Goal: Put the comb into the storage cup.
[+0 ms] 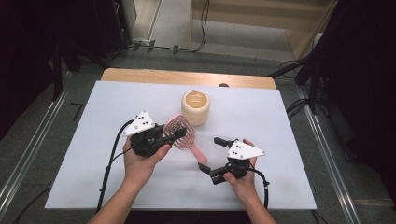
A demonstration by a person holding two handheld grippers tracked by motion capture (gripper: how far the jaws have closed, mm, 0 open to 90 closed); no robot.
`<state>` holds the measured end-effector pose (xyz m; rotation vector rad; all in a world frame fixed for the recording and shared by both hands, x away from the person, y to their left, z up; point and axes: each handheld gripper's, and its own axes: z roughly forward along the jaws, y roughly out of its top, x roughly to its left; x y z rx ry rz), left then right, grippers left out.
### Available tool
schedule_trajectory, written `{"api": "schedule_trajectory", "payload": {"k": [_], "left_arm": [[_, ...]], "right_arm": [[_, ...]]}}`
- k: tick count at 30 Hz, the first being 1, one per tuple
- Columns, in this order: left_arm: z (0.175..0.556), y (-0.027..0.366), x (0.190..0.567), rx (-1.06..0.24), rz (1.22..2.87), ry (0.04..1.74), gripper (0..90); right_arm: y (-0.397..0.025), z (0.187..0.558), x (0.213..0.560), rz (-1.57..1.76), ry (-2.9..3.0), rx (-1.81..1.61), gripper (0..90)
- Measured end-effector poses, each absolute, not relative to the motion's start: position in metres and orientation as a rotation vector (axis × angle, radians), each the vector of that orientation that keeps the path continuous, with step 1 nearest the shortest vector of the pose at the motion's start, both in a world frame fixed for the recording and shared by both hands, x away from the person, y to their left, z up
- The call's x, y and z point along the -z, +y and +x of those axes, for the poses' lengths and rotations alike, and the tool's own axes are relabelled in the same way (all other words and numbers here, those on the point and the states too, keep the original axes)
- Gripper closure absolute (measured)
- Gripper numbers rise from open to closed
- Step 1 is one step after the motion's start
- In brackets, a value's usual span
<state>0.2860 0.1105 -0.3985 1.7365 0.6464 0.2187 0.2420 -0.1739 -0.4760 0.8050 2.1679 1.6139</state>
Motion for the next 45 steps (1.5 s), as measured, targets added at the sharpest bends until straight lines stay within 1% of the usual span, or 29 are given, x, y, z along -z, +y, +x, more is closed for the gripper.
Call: {"api": "schedule_trajectory", "payload": {"k": [27,45], "left_arm": [[0.297,0.114,0.392,-0.227,1.72,0.653,65.6],[0.31,0.117,0.389,-0.22,1.703,0.654,65.5]], "right_arm": [[-0.254,0.217,0.487,0.975,2.009,-1.553,0.0],[-0.295,0.204,0.5,1.056,1.947,-1.51,0.0]]}}
